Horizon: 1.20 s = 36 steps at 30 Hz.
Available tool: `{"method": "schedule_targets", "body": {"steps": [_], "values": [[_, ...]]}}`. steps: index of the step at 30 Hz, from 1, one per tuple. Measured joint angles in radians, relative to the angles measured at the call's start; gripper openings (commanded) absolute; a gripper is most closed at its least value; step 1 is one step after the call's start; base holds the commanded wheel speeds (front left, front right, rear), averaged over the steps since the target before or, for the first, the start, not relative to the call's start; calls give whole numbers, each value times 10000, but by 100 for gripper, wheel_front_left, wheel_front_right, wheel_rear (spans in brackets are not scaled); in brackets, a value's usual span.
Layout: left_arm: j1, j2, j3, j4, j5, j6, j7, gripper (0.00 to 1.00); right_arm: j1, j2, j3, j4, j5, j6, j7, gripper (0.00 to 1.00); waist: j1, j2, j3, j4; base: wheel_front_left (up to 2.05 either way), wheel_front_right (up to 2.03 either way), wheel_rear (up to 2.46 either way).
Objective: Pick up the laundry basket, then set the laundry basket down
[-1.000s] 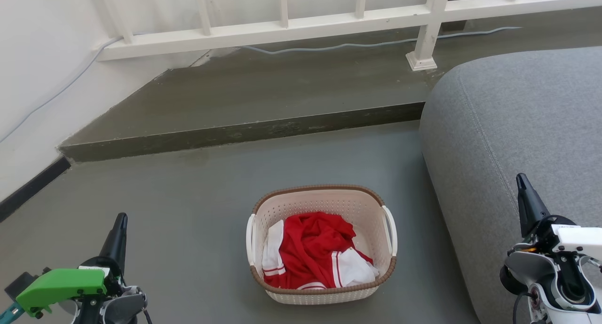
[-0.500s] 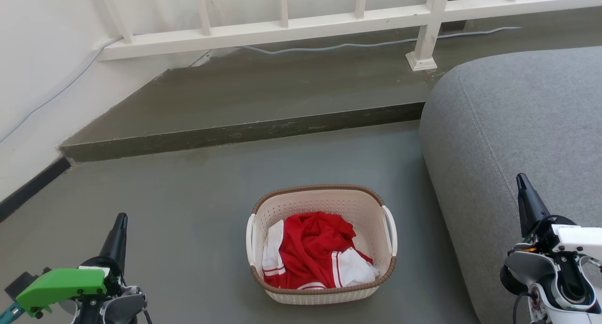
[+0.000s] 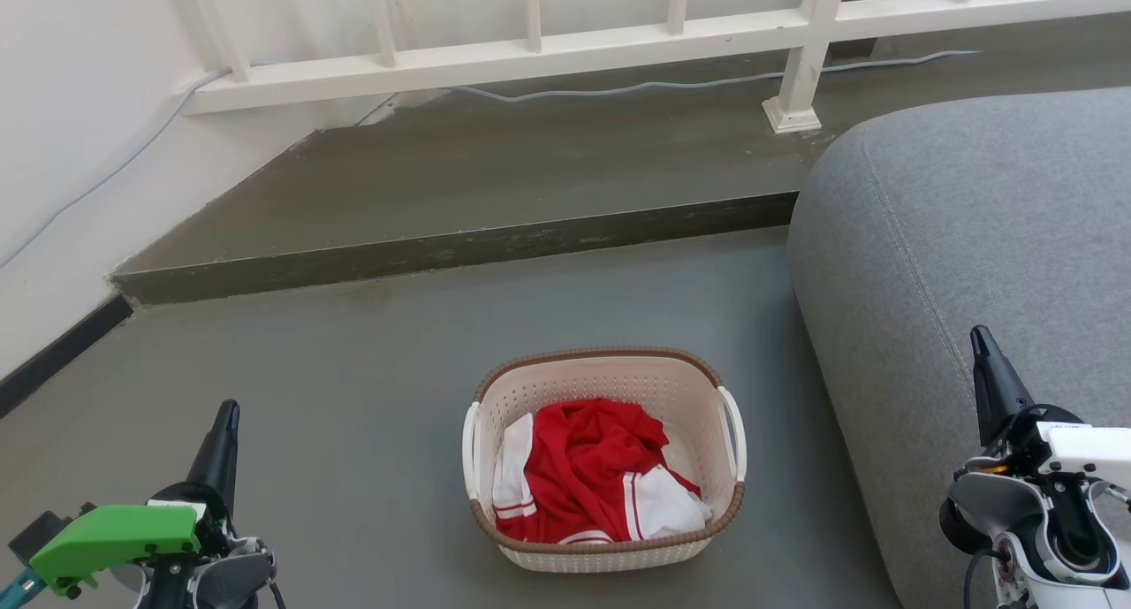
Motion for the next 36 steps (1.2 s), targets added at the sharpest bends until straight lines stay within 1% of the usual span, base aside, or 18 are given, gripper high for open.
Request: {"method": "schedule_targets", "body": {"steps": [36], "values": [[0,-4,6,-2,0,0,2,0,0,13,-19,-6,-13,0,2,0,0,0,0,0,0,0,0]]}}
